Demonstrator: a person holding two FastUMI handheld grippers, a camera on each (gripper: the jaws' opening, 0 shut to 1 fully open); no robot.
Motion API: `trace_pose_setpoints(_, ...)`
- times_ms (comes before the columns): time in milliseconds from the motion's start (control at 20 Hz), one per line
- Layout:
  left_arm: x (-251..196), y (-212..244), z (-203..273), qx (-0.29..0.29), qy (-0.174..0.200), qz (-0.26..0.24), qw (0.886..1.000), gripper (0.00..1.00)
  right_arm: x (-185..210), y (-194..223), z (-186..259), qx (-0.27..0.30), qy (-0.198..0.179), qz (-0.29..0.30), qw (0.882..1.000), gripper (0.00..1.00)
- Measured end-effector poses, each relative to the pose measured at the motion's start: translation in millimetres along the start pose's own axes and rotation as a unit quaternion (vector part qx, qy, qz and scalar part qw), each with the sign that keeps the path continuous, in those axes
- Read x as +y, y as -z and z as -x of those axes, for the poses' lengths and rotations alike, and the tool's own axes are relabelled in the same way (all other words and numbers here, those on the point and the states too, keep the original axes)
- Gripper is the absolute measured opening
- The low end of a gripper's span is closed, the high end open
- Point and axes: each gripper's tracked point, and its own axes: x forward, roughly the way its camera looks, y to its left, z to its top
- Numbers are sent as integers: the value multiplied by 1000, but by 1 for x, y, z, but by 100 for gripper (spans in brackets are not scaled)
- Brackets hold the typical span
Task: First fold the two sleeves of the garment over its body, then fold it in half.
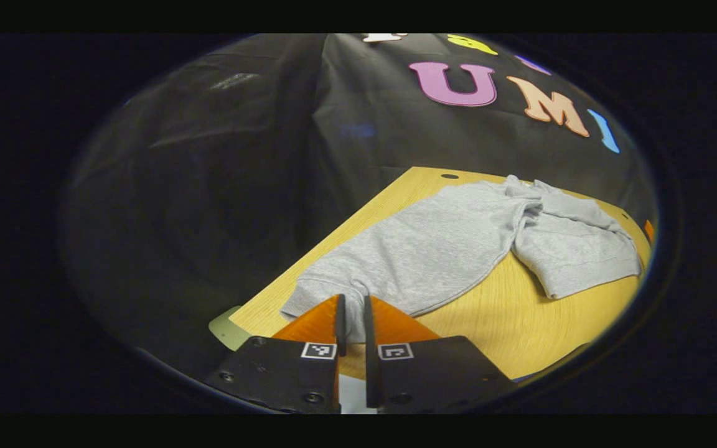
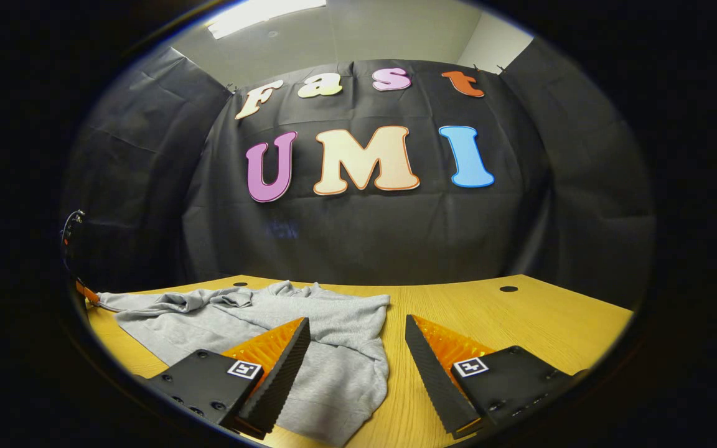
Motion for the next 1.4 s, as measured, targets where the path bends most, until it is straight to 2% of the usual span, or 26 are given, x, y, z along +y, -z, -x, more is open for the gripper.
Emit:
trace_pose_setpoints(50, 0, -1, 0, 4, -7, -4, 1000, 2, 0, 0, 0, 0, 0, 0, 1000, 95)
trace_pose_setpoints(150, -2, -4, 1, 0, -17, -6, 1000, 0, 1, 0, 0, 0, 0, 0, 1000, 95)
trace_pose_setpoints(300, -10, -18, 4, -20, -7, 8, 1000, 0, 1, 0, 0, 1, 0, 0, 1000, 95)
trace_pose_setpoints(550, -51, -73, 14, -69, 41, -3, 997, 0, 0, 0, 0, 1, 1, 0, 1000, 95)
trace_pose_setpoints(700, -91, -115, 20, -104, 87, -26, 990, 0, 1, 0, 0, 1, 1, 0, 1000, 95)
trace_pose_setpoints(1000, -171, -192, 21, -175, 149, -106, 967, 0, 1, 0, 0, 1, 0, 0, 1000, 95)
trace_pose_setpoints(1250, -256, -240, 16, -209, 220, -125, 945, 0, 1, -1, 0, 1, 0, 0, 1000, 95)
trace_pose_setpoints(1400, -315, -255, 18, -213, 269, -144, 928, 0, 1, -1, 1, 1, 1, 0, 1000, 95)
